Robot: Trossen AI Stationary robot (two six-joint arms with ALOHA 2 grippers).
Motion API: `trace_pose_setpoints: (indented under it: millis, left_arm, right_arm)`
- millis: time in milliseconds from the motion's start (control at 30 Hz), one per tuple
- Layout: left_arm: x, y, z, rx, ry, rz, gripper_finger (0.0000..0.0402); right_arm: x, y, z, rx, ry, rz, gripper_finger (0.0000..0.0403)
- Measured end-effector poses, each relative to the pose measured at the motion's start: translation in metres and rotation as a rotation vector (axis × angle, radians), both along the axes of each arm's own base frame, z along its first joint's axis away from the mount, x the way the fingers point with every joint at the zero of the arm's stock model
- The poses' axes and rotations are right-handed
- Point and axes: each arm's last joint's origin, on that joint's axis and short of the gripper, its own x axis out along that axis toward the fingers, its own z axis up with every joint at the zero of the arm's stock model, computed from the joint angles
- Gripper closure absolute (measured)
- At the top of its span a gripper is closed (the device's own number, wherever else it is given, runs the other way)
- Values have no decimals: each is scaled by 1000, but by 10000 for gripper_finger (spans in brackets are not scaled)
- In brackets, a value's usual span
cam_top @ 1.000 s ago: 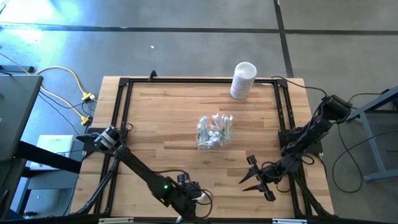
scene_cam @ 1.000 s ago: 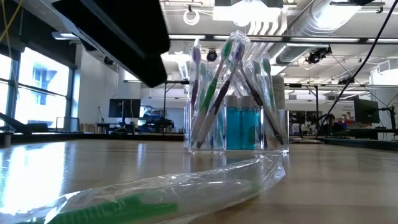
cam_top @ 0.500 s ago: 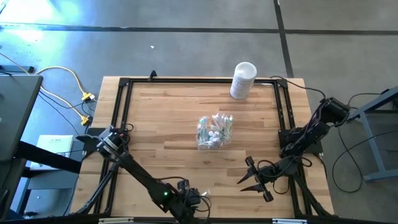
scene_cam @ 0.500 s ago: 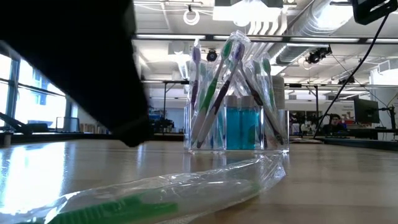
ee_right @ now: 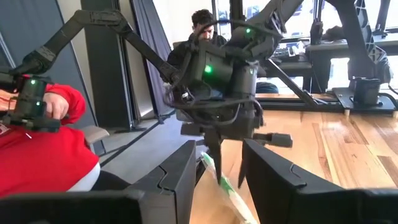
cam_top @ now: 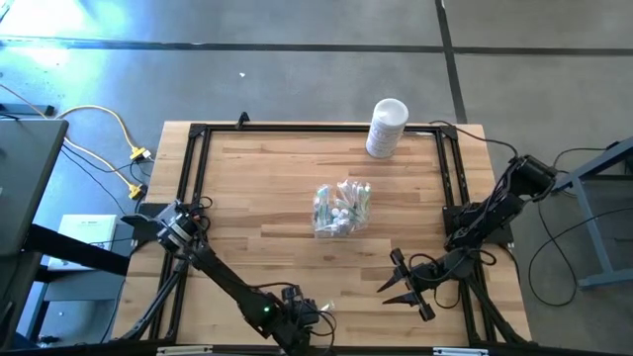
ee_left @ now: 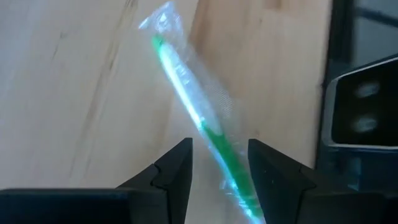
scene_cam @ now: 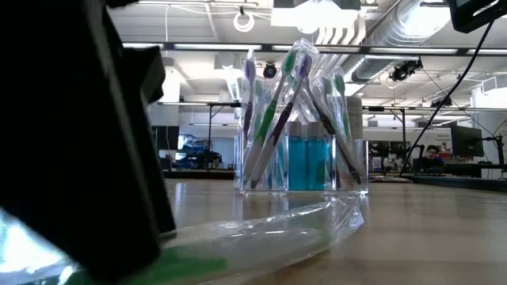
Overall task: Pick & Place toothbrushing station
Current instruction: Put the green toothbrush into the transparent organizer
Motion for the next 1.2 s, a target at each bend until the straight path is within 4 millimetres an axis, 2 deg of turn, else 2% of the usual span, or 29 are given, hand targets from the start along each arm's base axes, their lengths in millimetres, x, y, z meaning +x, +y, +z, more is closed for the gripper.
trace_pose_setpoints:
  millis: [200,367,467,600,733,867,1000,1100,1200]
  left_arm:
    - [4,-1,-19,-2,39,18,252]
    - [3,0,-23,-8,71,31,259]
    - [1,2,-24,9,94,32,296]
    - [-1,3,-26,30,122,20,381]
    - [-2,5,-24,67,126,-6,388]
    - [-3,5,-7,193,172,-79,394]
    - [-4,-7,26,364,147,-241,397]
    - [-11,-26,54,548,43,-499,397]
    - [-23,-47,69,795,-76,-746,398]
  right_arm:
    - [0,0,0,0,1,0,279]
    - [0,0,0,3,3,0,279]
    - [0,0,0,3,3,0,279]
    - [0,0,0,21,11,1,279]
    - [0,0,0,56,28,6,279]
    - [0,1,-1,145,77,28,279]
    - [-1,1,-4,245,160,56,279]
    - [0,1,-6,258,186,60,279]
    - [4,-3,-6,254,183,39,279]
